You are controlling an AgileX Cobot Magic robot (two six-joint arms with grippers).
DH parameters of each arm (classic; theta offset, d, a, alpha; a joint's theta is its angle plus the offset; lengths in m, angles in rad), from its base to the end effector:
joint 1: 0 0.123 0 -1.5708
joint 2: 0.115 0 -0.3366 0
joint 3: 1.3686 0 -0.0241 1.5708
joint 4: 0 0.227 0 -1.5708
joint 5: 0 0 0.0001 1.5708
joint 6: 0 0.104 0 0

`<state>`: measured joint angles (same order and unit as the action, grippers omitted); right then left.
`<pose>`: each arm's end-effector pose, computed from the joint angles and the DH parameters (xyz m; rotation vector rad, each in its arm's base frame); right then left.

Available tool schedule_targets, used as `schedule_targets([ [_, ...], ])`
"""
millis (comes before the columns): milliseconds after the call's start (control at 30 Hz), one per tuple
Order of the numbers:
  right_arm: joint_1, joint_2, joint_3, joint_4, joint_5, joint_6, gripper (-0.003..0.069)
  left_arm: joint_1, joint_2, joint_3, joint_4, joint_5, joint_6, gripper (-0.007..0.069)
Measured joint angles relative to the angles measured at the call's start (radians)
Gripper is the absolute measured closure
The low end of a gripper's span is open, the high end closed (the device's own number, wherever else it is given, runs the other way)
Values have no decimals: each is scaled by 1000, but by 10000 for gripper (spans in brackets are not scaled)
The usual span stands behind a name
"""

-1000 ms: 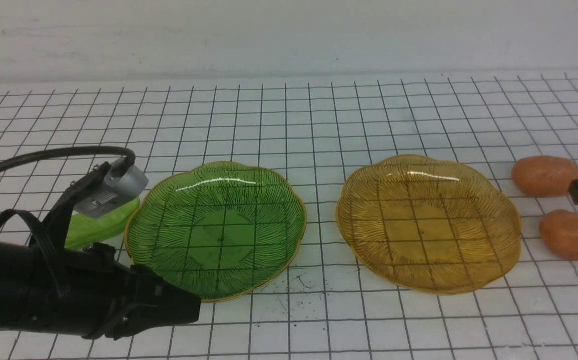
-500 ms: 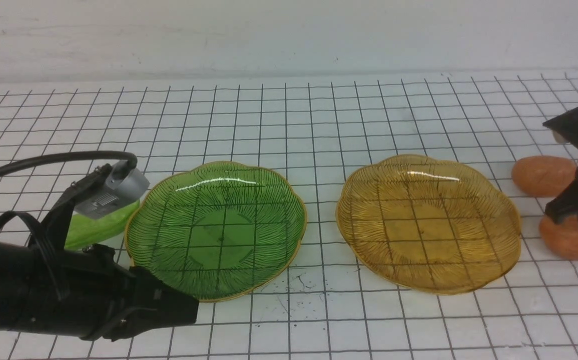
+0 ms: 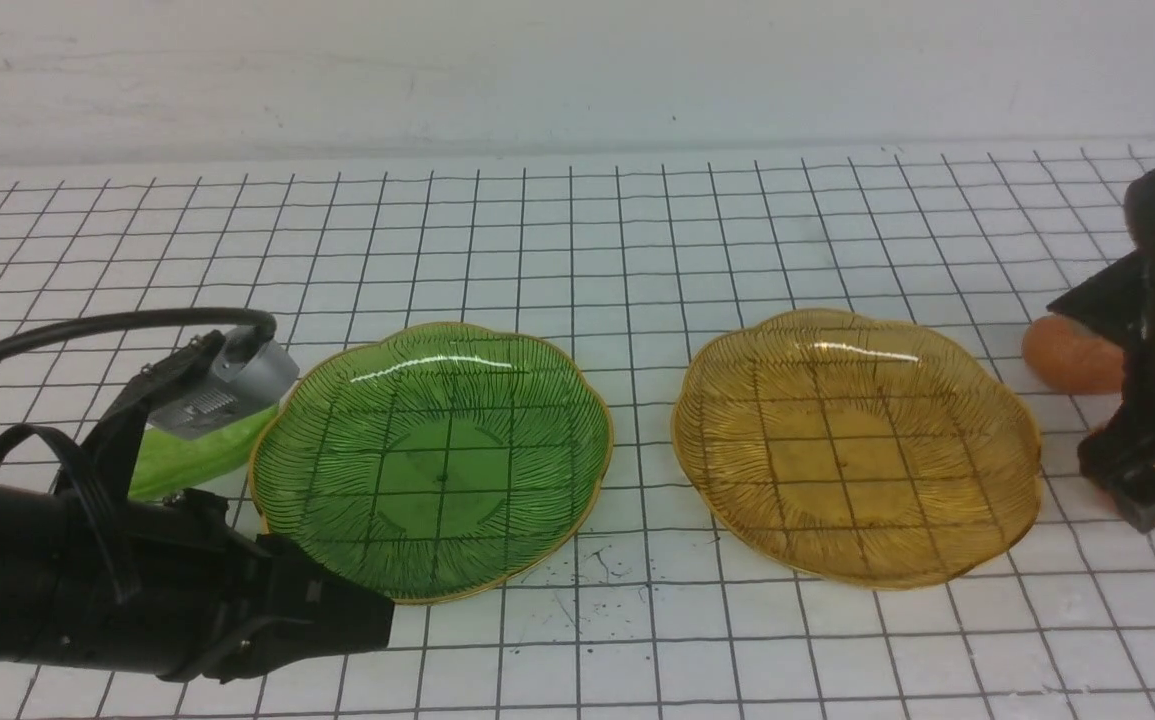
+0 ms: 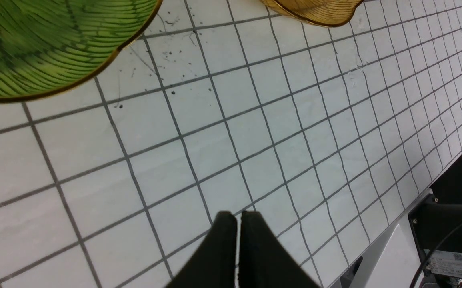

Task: Put different types of vegetables on the plate.
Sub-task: 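Put the potato onto the plate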

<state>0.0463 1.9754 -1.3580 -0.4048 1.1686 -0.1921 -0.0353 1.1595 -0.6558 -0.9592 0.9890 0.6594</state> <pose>0.3670 -0.0207 0.2247 0.6177 -2.8786 0.5234 0.1484 -0.0765 0.3064 0.2616 2.5422 -1.0182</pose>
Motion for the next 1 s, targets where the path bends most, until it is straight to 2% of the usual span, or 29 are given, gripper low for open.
schedule_targets([
  [200,0,47,-12,-65,-5,2,-18,0,0,0,0,0,-1,631],
  [267,0,54,-15,-83,-5,3,22,0,0,0,0,1,-1,631],
  [300,0,55,-15,-88,-4,3,55,0,0,0,0,1,-1,631],
  [333,0,55,-16,-92,0,3,120,0,0,0,0,1,-1,631],
  [367,0,55,-16,-94,2,4,145,0,0,0,0,1,-1,631],
  [700,0,57,-89,-93,35,86,143,0,0,0,-1,1,-1,631],
  [900,0,-107,-141,30,42,153,143,0,0,0,-3,1,-1,631],
  [967,0,-164,-144,118,49,179,143,0,0,0,-7,1,-1,631],
  [1000,1,-200,-148,220,57,192,143,0,0,0,-15,1,-1,631],
])
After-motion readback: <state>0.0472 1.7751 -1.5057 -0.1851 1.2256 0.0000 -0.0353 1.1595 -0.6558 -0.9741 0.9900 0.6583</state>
